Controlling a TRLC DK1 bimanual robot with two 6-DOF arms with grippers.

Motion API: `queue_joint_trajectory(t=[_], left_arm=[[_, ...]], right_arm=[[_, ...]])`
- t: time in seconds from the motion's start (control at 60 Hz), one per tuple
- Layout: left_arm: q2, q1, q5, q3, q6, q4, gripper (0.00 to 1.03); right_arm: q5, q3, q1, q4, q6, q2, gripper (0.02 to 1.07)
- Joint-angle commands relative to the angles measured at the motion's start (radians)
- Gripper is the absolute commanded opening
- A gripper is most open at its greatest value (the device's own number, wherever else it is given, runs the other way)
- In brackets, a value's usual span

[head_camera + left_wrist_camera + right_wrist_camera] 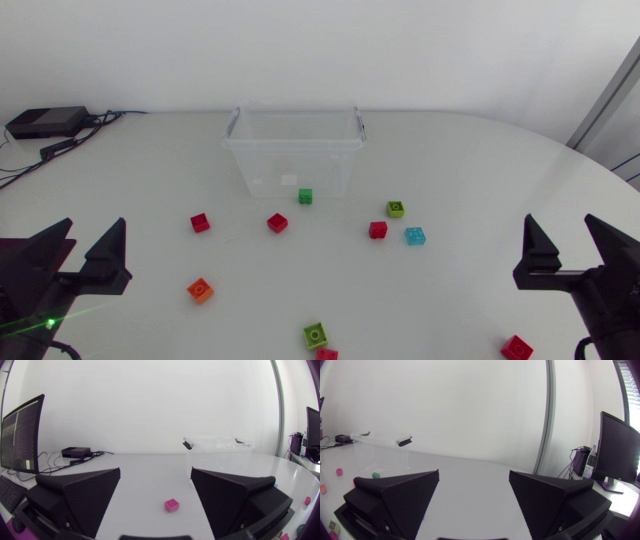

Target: Pick up the duplo bricks and place them in the container

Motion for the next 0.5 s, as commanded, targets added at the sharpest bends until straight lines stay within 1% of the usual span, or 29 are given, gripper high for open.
queue_joint_trajectory(t=[0.0,0.25,0.35,0.417,0.483], left_arm=[[-0.013,-0.008,0.003,-0.018,-0.019,0.002,0.99],[-0.012,-0.003,0.003,-0.007,-0.017,0.001,0.99],[-0.012,0.001,0.003,0.022,-0.017,-0.027,0.98],[-0.012,0.0,0.003,0.05,-0.017,-0.064,0.97],[-0.006,0.003,0.003,0.077,-0.017,-0.077,0.97]], right_arm=[[-0.009,-0.025,-0.005,-0.01,-0.012,-0.006,1.03],[-0.009,-0.023,-0.005,-0.008,-0.012,-0.006,1.03],[-0.009,-0.014,-0.002,-0.008,-0.012,-0.006,1.03],[-0.009,0.016,0.004,-0.033,-0.01,-0.004,1.03],[-0.009,0.044,0.005,-0.05,-0.01,-0.004,1.03]])
